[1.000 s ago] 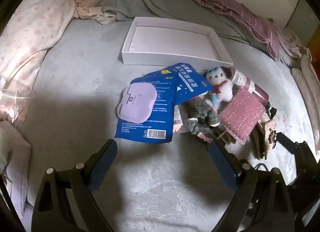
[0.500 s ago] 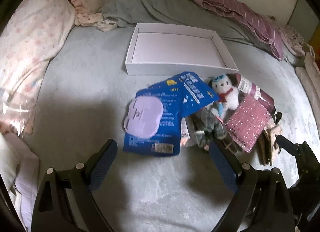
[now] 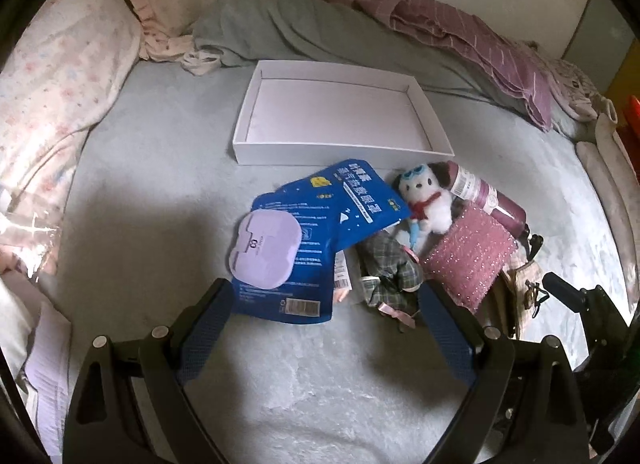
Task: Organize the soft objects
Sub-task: 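Grasp the lavender pad with the left tool while the right tool grasps the pink glitter sponge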
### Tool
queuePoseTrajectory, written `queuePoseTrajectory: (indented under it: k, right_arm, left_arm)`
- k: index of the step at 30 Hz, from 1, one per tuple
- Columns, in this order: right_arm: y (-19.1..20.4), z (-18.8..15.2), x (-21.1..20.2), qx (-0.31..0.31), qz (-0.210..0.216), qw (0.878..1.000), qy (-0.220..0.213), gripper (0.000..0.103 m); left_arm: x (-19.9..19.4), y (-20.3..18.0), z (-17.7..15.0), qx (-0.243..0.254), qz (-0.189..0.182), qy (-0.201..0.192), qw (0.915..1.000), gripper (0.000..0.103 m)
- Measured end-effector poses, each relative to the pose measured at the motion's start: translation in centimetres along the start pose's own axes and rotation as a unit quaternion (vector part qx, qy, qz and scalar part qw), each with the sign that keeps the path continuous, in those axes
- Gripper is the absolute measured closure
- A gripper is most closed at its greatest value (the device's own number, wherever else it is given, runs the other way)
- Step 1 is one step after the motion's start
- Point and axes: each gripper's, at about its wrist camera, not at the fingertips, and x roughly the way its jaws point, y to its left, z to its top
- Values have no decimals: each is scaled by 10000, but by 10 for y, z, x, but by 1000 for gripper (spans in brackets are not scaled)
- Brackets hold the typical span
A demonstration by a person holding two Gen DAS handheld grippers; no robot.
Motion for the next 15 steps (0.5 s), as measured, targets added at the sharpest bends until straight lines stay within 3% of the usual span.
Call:
queuePoseTrajectory:
  k: [9,15]
  right_arm:
    - [-14,3,2,373,317,9988,-72,7]
    - [-26,-3,14,884,779,9930,70,23]
  left_arm:
    - [14,8,-10,-81,-132,-30,9999,10]
    - [19,31,-21,-626,-392,-32,9973,21]
